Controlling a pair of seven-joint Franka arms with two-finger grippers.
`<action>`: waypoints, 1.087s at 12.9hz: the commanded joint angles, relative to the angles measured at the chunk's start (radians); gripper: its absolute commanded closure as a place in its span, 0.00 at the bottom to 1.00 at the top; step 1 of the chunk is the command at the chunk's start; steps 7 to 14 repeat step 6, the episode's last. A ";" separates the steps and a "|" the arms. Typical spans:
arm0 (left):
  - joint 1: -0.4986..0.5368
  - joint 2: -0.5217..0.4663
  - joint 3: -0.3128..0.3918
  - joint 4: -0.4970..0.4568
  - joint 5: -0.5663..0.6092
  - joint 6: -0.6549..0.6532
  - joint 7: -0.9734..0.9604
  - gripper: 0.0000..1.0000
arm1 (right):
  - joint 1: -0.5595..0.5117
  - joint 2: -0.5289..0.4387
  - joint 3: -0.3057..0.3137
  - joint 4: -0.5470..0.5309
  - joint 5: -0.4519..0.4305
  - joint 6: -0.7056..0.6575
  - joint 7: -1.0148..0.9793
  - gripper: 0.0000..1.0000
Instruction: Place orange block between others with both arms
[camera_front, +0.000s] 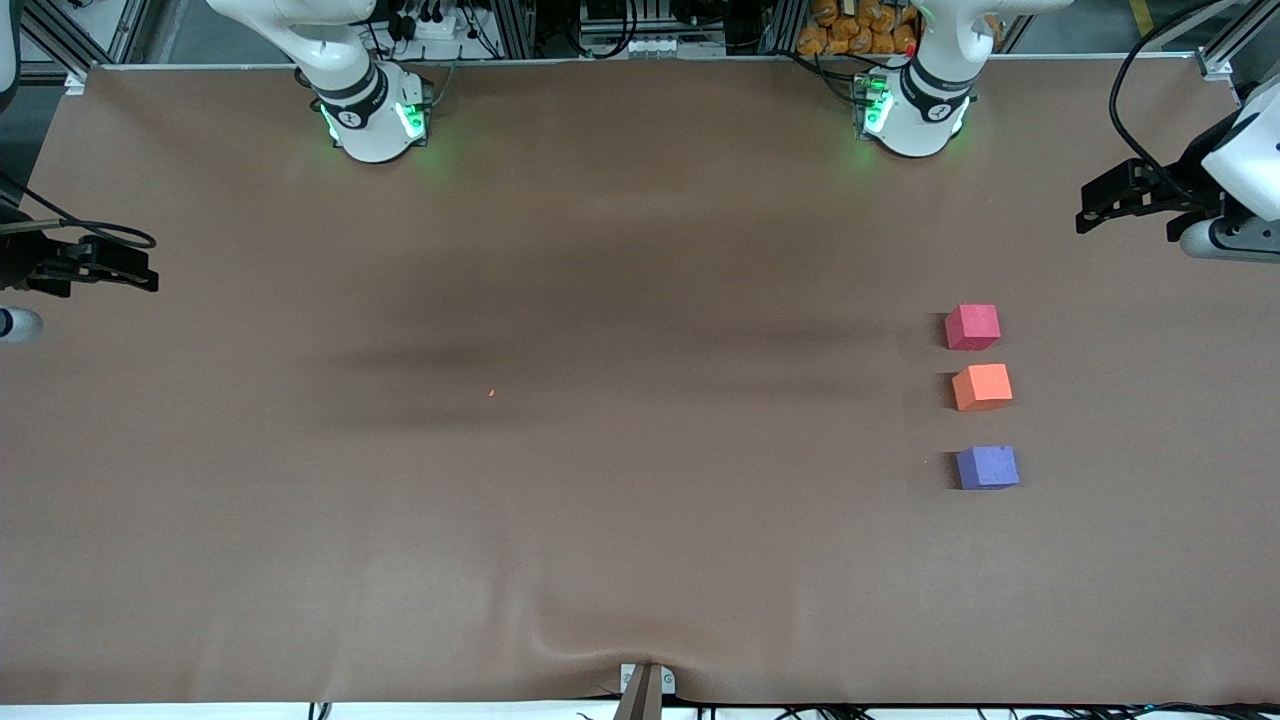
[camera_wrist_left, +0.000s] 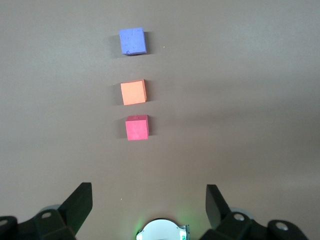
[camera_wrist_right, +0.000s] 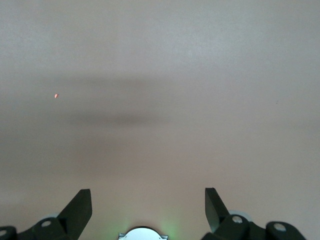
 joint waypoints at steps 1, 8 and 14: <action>0.006 0.001 -0.002 0.005 0.008 0.004 -0.015 0.00 | -0.005 -0.006 0.008 0.012 -0.003 -0.016 0.001 0.00; 0.006 0.000 -0.001 0.008 0.005 -0.001 -0.017 0.00 | -0.005 -0.006 0.008 0.012 -0.003 -0.016 0.001 0.00; 0.006 0.000 -0.001 0.008 0.005 -0.001 -0.017 0.00 | -0.005 -0.006 0.008 0.012 -0.003 -0.016 0.001 0.00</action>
